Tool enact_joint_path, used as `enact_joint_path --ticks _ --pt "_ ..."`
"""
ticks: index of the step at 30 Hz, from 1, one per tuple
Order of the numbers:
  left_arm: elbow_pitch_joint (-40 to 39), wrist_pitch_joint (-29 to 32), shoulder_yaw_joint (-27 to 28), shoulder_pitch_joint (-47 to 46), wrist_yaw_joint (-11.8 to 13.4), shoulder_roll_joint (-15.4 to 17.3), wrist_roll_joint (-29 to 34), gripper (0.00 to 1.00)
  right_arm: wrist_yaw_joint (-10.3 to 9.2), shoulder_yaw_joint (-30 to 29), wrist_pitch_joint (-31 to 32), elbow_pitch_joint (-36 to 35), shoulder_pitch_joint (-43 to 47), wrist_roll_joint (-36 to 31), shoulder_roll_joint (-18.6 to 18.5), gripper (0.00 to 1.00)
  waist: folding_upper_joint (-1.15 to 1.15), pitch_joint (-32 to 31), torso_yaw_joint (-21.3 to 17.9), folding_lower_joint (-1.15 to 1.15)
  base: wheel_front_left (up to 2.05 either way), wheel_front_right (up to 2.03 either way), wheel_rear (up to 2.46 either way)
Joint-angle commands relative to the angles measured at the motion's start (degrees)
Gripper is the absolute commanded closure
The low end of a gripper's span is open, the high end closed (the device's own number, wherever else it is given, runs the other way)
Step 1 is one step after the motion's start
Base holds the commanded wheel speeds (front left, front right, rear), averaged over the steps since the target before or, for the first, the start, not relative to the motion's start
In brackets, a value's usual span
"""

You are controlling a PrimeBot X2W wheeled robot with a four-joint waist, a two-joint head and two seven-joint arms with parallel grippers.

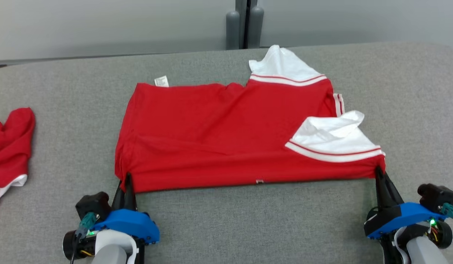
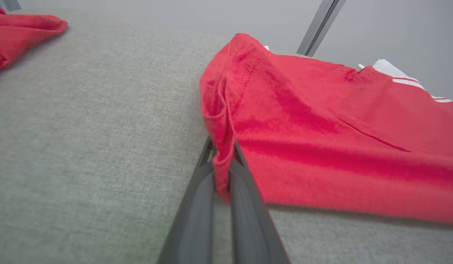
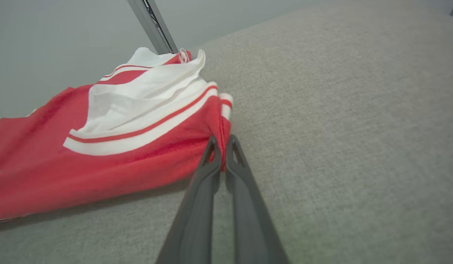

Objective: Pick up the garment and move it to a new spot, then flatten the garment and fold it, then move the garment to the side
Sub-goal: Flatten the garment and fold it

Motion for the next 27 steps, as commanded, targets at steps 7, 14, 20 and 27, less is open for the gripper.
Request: enact_joint_path --ticks 7,14,20,27 --pt "-2.1 0.0 2.5 7.4 -0.3 0.6 -0.6 1.00 -0.10 -1.1 -0.3 -0.9 5.8 0.3 -1.1 1.00 0.00 -6.9 -1.2 -0.01 0.00 0.00 0.00" --pt "-4.0 -0.1 1.2 14.5 0.2 0.6 -2.9 1.00 -0.10 1.1 -0.3 -1.4 11.3 1.1 -1.7 1.00 0.00 -9.3 -0.6 -0.01 0.00 0.00 0.00" --pt "-5.4 -0.1 -0.9 13.5 1.3 0.4 -3.3 0.00 -0.04 2.6 -0.3 -2.4 9.9 0.3 -1.9 0.00 0.00 -7.4 0.1 -0.01 0.00 0.00 0.00" --pt "-7.8 -0.1 -0.3 8.2 2.9 0.2 0.4 0.00 -0.04 1.4 -0.2 -6.5 6.4 -3.1 -0.8 0.00 0.00 -4.9 0.3 -0.01 0.00 0.00 0.00"
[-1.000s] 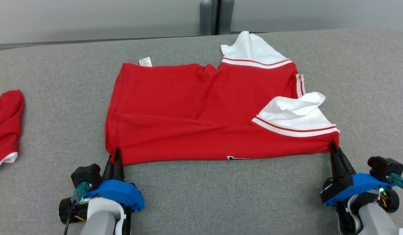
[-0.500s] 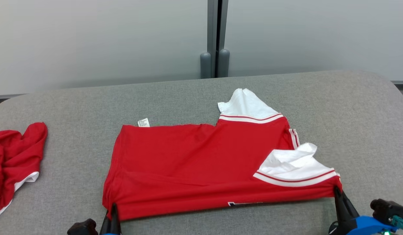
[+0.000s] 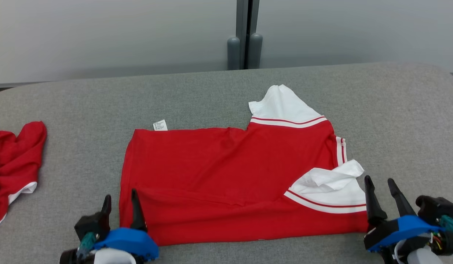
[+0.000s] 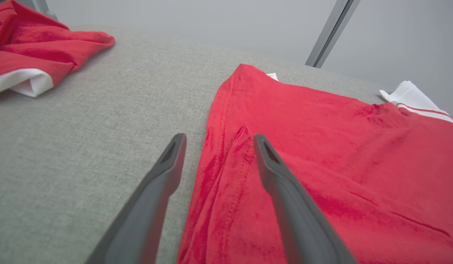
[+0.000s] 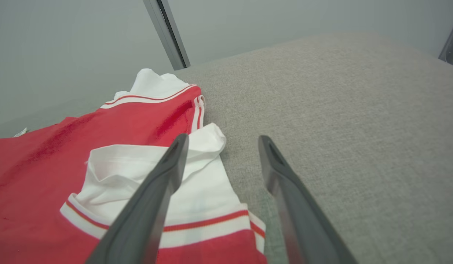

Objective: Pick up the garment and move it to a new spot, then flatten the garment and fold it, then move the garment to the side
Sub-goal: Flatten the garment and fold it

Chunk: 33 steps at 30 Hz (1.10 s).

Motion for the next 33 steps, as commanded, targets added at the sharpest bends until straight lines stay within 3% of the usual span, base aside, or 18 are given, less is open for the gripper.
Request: enact_joint_path --ticks 1,9,17,26,33 --pt "0.2 -0.2 0.0 -2.0 -0.1 0.0 0.7 0.00 0.00 -0.1 -0.3 -0.5 -1.0 -0.5 0.2 0.00 0.00 0.7 0.2 0.00 0.00 0.00 0.00" --pt "11.5 0.2 -0.1 -18.6 -2.8 1.8 3.1 0.00 0.00 2.2 -0.3 -2.3 -6.7 -1.3 0.8 0.00 0.00 6.2 -0.9 0.00 0.00 0.00 0.00" --pt "21.2 3.7 0.0 -31.2 -2.3 6.1 4.0 0.00 0.00 4.5 -0.3 -3.9 -10.1 0.3 0.6 0.00 0.00 11.2 -3.3 0.00 0.00 0.00 0.00" --pt "27.7 2.6 0.6 -35.8 -3.1 8.5 3.0 0.00 0.00 4.0 -0.2 -3.9 -10.1 0.9 0.8 0.00 0.00 13.3 -4.4 0.00 0.00 0.00 0.00" --pt "31.6 2.2 -0.8 -35.5 -4.6 6.9 2.8 0.00 0.00 3.9 -0.3 -3.4 -10.1 0.5 1.2 0.00 0.00 13.0 -4.3 0.00 0.00 0.00 0.00"
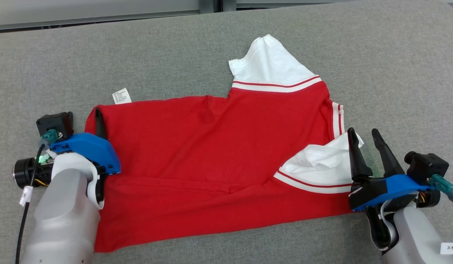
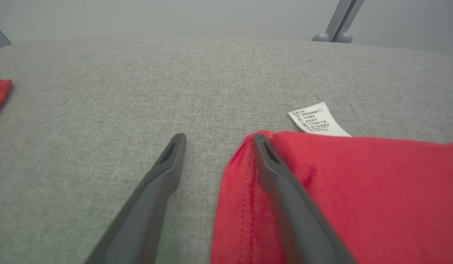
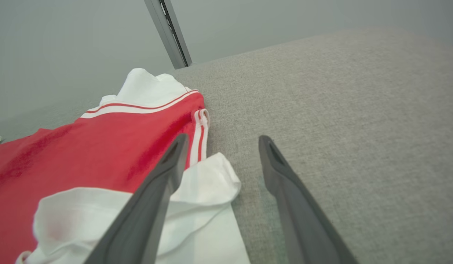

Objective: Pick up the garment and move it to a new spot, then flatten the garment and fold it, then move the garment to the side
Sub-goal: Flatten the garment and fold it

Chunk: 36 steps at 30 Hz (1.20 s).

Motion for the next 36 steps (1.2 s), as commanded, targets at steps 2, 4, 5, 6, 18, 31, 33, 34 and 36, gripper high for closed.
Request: enact_joint_path --ticks 2,4,5,6,18,31,33,34,36 --pt "1.0 -0.4 -0.4 -0.2 -0.6 -0.5 -0.1 0.00 0.00 0.0 -0.2 0.2 -0.5 -0.4 0.1 0.00 -0.01 -0.2 0.1 -0.01 0.00 0.00 0.00" --pt "2.0 -0.4 -0.8 -0.4 -0.6 -0.6 0.0 0.00 0.00 0.3 -0.2 0.2 -0.5 -0.4 0.2 0.00 -0.01 -0.2 0.2 -0.01 0.00 0.00 0.00" --pt "2.5 -0.4 -1.0 -0.5 -0.6 -0.6 0.1 0.00 0.00 0.4 -0.2 0.2 -0.5 -0.5 0.2 0.00 -0.01 -0.2 0.1 -0.01 0.00 0.00 0.00" --pt "3.0 -0.5 -1.2 -0.6 -0.6 -0.6 0.1 0.00 0.00 0.5 -0.2 0.3 -0.6 -0.5 0.2 0.00 -0.01 -0.2 0.1 -0.01 0.00 0.00 0.00" --pt "6.8 0.7 -4.7 -2.8 -3.3 -2.5 1.6 0.30 0.00 1.8 -0.2 0.7 -2.8 0.0 -1.4 0.00 -0.01 0.8 0.0 -0.01 0.00 0.00 0.00" --pt "8.0 -0.5 -6.6 -4.9 -2.0 -3.5 2.0 1.00 0.00 6.2 -0.2 5.5 -15.2 -0.8 -7.1 0.00 -0.01 2.2 2.6 -0.01 0.00 0.00 0.00" --pt "7.4 -1.2 -6.7 -5.3 -1.6 -3.8 1.9 1.00 0.00 7.3 -0.2 8.2 -18.1 -0.8 -8.1 0.00 -0.01 2.5 3.6 -0.01 0.00 0.00 0.00" --pt "6.8 -1.4 -6.7 -5.5 -1.2 -3.9 1.8 1.00 0.00 7.8 -0.2 9.9 -19.5 -0.5 -8.6 0.00 -0.01 2.7 4.2 -0.01 0.00 0.00 0.00" --pt "5.6 -2.0 -6.7 -5.7 -0.7 -4.1 1.8 1.00 0.00 9.5 -0.2 13.1 -22.6 -0.2 -9.8 0.00 -0.01 3.0 5.4 -0.01 0.00 0.00 0.00"
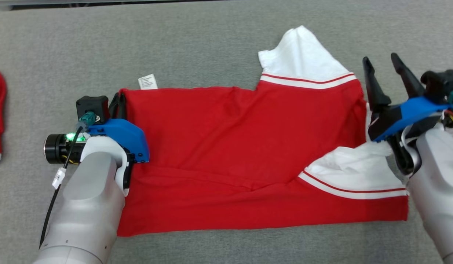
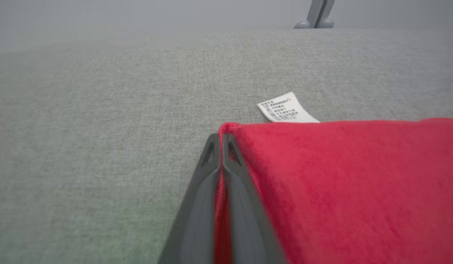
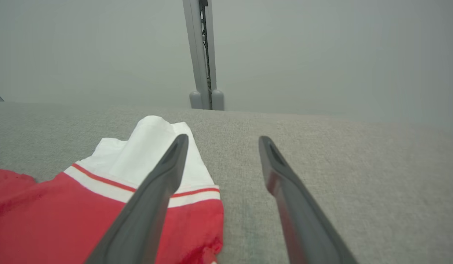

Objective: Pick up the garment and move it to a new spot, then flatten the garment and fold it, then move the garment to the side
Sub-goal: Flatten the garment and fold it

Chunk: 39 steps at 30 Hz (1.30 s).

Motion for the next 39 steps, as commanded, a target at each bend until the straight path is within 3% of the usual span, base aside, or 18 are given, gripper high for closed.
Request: enact_joint_path --ticks 1,13,19,27,28,29,30,33,39 --pt "-0.4 -0.2 -0.1 0.0 0.4 0.2 0.1 1.00 0.00 0.5 0.0 0.8 -1.6 0.4 -0.6 0.00 0.00 0.8 1.0 -0.01 0.00 0.00 0.00" --pt "-13.5 -0.6 -1.3 2.2 2.2 -2.2 0.3 1.00 0.00 9.7 8.0 14.9 -15.9 3.4 -5.6 0.00 0.00 5.0 9.7 -0.01 0.00 0.00 0.00" --pt "-18.5 -0.6 -5.9 3.4 2.1 -2.6 -3.3 1.00 0.00 12.2 11.9 19.5 -21.3 3.7 -8.0 0.00 0.00 7.3 13.6 -0.01 0.00 0.00 0.00" --pt "-22.1 -0.6 -12.8 4.4 5.2 -2.6 -9.3 1.00 -0.01 15.5 16.2 25.1 -22.9 4.3 -8.9 0.00 0.00 8.2 15.7 -0.01 0.00 0.00 0.00" --pt "-22.1 -0.6 -13.4 4.3 5.5 -2.6 -9.8 1.00 -0.02 15.8 16.4 25.7 -22.9 4.4 -9.0 0.23 0.00 8.2 15.8 -0.01 0.00 0.00 0.00" --pt "-22.3 -0.6 -13.8 4.2 5.7 -2.6 -10.1 1.00 -0.03 16.0 16.2 26.0 -22.9 4.6 -9.1 0.80 0.00 8.2 15.8 -0.01 0.00 0.00 0.00" --pt "-22.4 -0.6 -14.0 4.1 5.9 -2.6 -10.4 1.00 -0.03 15.9 15.1 26.0 -23.2 4.6 -9.4 1.00 0.00 8.2 15.9 -0.01 0.00 0.00 0.00" --pt "-22.7 -0.6 -14.1 3.5 6.5 -2.6 -10.9 1.00 -0.04 15.9 12.8 26.4 -24.2 5.0 -9.8 1.00 0.00 8.2 15.7 -0.01 0.00 0.00 0.00" --pt "-25.1 -0.6 -11.3 3.3 7.8 -2.6 -9.6 1.00 -0.03 13.7 2.5 27.5 -27.3 3.6 -11.1 1.00 0.00 7.5 14.6 -0.01 0.00 0.00 0.00"
